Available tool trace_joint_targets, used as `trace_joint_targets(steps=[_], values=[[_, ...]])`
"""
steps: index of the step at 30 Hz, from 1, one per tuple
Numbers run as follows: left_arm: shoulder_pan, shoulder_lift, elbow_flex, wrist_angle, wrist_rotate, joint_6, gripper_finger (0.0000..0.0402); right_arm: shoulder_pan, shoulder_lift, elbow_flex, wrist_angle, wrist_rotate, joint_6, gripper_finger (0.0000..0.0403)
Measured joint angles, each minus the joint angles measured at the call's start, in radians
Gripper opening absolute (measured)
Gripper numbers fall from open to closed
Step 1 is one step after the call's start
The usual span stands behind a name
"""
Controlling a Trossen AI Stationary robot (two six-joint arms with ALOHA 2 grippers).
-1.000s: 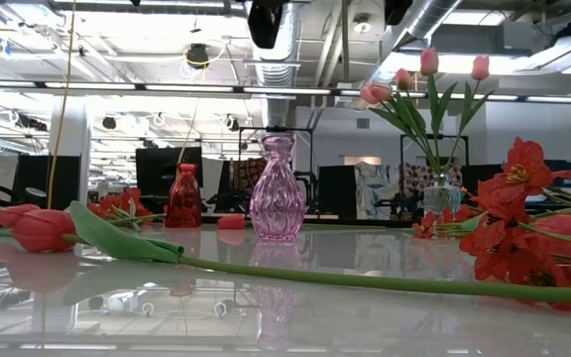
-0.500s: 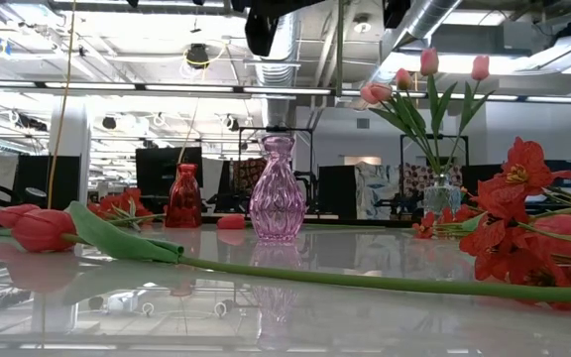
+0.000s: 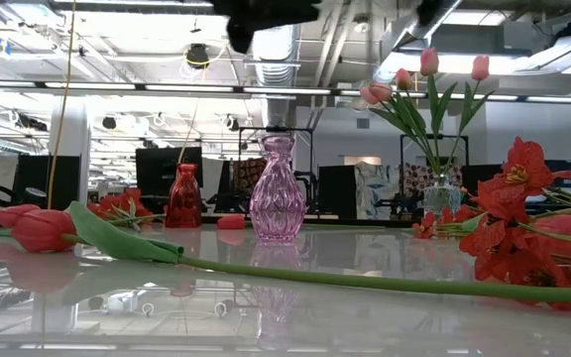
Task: Sort flowers into vase by color
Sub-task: Put the pink flower into the transparent vase
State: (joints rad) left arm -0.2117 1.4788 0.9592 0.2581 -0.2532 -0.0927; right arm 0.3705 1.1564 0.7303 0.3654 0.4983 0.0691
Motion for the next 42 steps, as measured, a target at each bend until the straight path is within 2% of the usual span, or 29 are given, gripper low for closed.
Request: trace_joint_targets(steps=[3, 8, 13, 16, 23, 31, 38, 42], values=[[-0.02, -0.049, 0.0, -0.089, -0.109, -0.027, 0.0121, 0.078, -0.065, 0.0, -0.108, 0.199, -0.015, 0.0024], [-0.089, -0.059, 0.0, -0.084, -0.326, 0.03, 0.0124, 0.203, -0.168, -0.03, -0.272, 0.607, 0.029, 0.0025], [-0.126, -0.051, -0.012, -0.044, -0.362, 0.051, 0.0124, 0.241, -0.248, -0.137, -0.319, 0.947, 0.156, 0.0028], [-0.14, -0.047, -0.074, 0.055, -0.387, 0.06, 0.0124, 0.216, -0.279, -0.208, -0.327, 1.066, 0.238, 0.0024], [-0.132, -0.053, -0.227, 0.331, -0.399, 0.067, 0.0124, 0.001, -0.308, -0.273, -0.331, 1.075, 0.265, 0.0027], [-0.113, -0.056, -0.23, 0.336, -0.369, 0.067, 0.0124, -0.253, -0.312, -0.275, -0.329, 1.07, 0.274, 0.0029], [-0.109, -0.056, -0.23, 0.329, -0.352, 0.097, 0.0124, -0.433, -0.313, -0.275, -0.241, 0.906, 0.274, 0.0028], [-0.109, -0.056, -0.23, 0.328, -0.353, 0.101, 0.0124, -0.513, -0.313, -0.275, -0.108, 0.798, 0.154, 0.0029]])
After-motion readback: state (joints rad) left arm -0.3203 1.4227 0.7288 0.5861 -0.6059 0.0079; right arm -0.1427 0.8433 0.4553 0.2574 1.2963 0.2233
